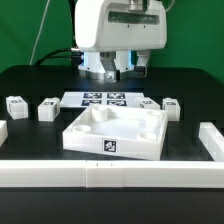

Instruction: Assemble one leg

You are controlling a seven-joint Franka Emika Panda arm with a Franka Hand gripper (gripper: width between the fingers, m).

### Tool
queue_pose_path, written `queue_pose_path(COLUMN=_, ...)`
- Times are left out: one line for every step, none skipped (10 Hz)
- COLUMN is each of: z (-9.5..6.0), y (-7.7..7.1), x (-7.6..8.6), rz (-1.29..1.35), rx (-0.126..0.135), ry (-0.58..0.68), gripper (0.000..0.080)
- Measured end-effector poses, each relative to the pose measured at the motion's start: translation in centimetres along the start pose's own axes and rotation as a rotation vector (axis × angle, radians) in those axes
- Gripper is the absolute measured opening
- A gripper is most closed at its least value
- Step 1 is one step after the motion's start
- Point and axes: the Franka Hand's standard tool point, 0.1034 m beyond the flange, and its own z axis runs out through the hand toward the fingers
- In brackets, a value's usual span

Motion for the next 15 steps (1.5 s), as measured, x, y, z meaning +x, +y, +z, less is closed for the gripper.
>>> queue_pose_path(z=0.0, y=0.0, x=0.0, rz=0.001, rx=0.0, ry=0.0, gripper=0.065)
queue_pose_path(z=0.0, y=0.0, x=0.0, rz=0.001, rx=0.0, ry=0.0, gripper=0.065)
queue_pose_path(z=0.0, y=0.0, x=0.0, rz=0.001, rx=0.0, ry=0.0, gripper=0.065)
queue_pose_path(z=0.0, y=0.0, x=0.0, rz=0.0, rx=0.0, ry=0.0, gripper=0.065)
queue_pose_path(z=0.0, y=0.0, x=0.0, rz=0.0, rx=0.0, ry=-0.001, gripper=0.065)
queue_pose_path(z=0.1, y=0.0, x=-0.1, rz=-0.001, rx=0.001, ry=-0.001, gripper=0.065)
queue_pose_path(z=0.5, y=-0.6, x=-0.8, rz=-0.101, rx=0.001, ry=-0.003, gripper=0.065)
queue_pose_path(z=1.1, y=-1.6, x=-1.8, rz=-0.171, rx=0.008, ry=-0.008, gripper=0.065)
queue_pose_path(z=1.5, y=-2.3, x=-2.3, rz=-0.209, rx=0.02, ry=-0.017, gripper=0.065)
queue_pose_path(z=1.8, y=-2.7, x=-2.5, rz=-0.261, rx=0.027, ry=-0.028, gripper=0.065)
queue_pose_path(z=2.0, y=-3.2, x=-2.5, rz=-0.299, rx=0.031, ry=-0.041, gripper=0.065)
queue_pose_path(z=2.0, y=-3.1, x=-2.5, rz=-0.293, rx=0.031, ry=-0.04, gripper=0.065)
queue_pose_path(z=2.0, y=-3.1, x=-2.5, rz=-0.293, rx=0.031, ry=-0.04, gripper=0.065)
queue_pose_path(z=2.0, y=-3.1, x=-2.5, rz=-0.293, rx=0.031, ry=-0.04, gripper=0.065)
queue_pose_path(z=2.1, y=-3.1, x=-2.5, rz=-0.293, rx=0.031, ry=-0.04, gripper=0.065)
